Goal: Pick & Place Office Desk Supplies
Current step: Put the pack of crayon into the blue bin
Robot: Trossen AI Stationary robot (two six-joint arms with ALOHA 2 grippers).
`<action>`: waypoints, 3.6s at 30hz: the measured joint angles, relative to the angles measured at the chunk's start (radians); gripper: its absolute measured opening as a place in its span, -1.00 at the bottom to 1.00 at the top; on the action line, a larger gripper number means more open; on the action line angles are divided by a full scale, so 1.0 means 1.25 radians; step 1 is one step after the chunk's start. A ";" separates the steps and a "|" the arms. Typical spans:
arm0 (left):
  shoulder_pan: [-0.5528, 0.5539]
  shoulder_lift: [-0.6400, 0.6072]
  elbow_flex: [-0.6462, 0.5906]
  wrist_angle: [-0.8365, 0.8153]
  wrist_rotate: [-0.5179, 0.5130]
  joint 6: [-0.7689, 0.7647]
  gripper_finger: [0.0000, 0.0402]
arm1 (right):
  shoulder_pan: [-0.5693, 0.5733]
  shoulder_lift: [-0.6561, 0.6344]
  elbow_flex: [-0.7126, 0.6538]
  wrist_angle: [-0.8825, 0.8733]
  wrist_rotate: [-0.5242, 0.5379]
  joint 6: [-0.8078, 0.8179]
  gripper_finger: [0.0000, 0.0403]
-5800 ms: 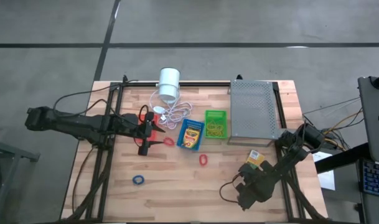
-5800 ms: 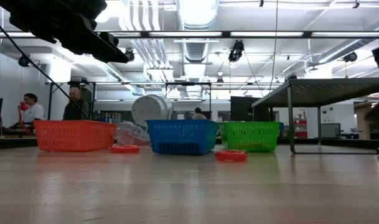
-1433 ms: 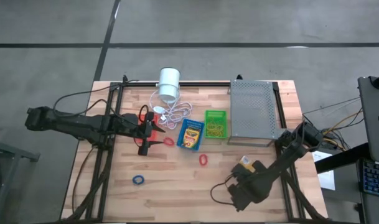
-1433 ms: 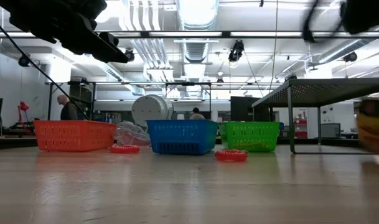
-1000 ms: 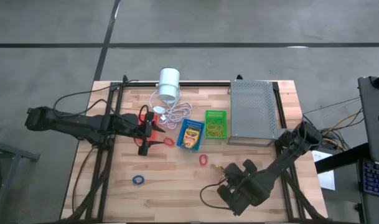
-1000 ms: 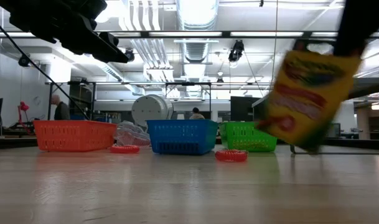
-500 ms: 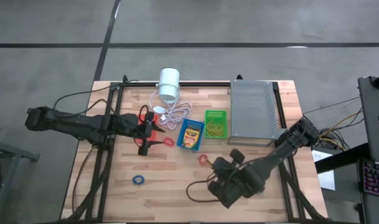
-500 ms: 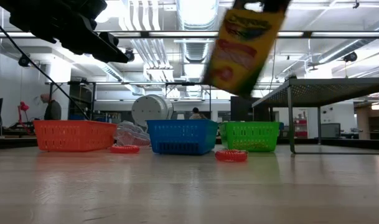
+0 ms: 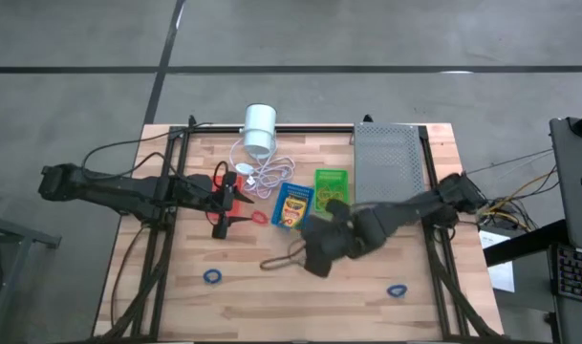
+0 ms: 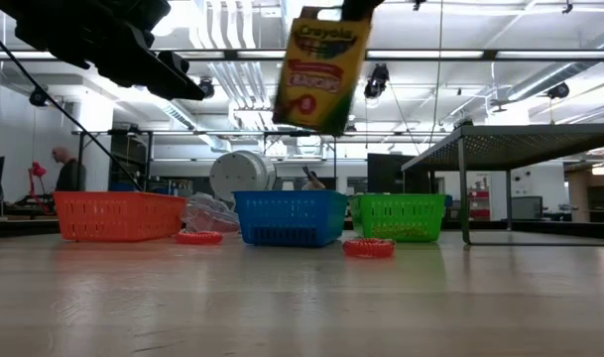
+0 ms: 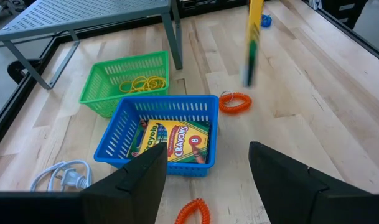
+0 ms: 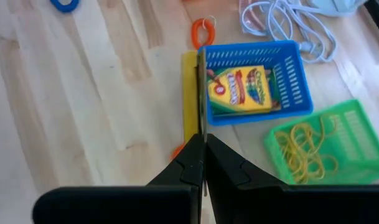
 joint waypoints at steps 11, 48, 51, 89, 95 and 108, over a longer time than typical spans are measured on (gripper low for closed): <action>0.001 0.000 0.000 0.000 0.000 0.000 0.15 | -0.163 0.000 -0.013 0.030 -0.147 -0.179 -0.96; 0.000 0.000 0.000 0.000 0.000 0.000 0.15 | -0.312 0.001 -0.146 0.205 -0.297 -0.361 -0.96; 0.000 0.000 0.000 0.000 0.000 0.000 0.15 | -0.312 0.001 -0.159 0.226 -0.305 -0.361 -0.96; 0.000 0.000 0.000 0.000 0.000 0.000 0.15 | -0.310 0.001 -0.238 0.345 -0.439 -0.318 -0.96; 0.000 0.000 0.000 0.000 0.000 0.000 0.15 | -0.310 0.001 -0.238 0.343 -0.444 -0.315 -0.96; 0.001 0.000 0.000 0.000 0.000 0.000 0.15 | -0.313 -0.003 -0.283 0.361 -0.404 -0.317 -0.96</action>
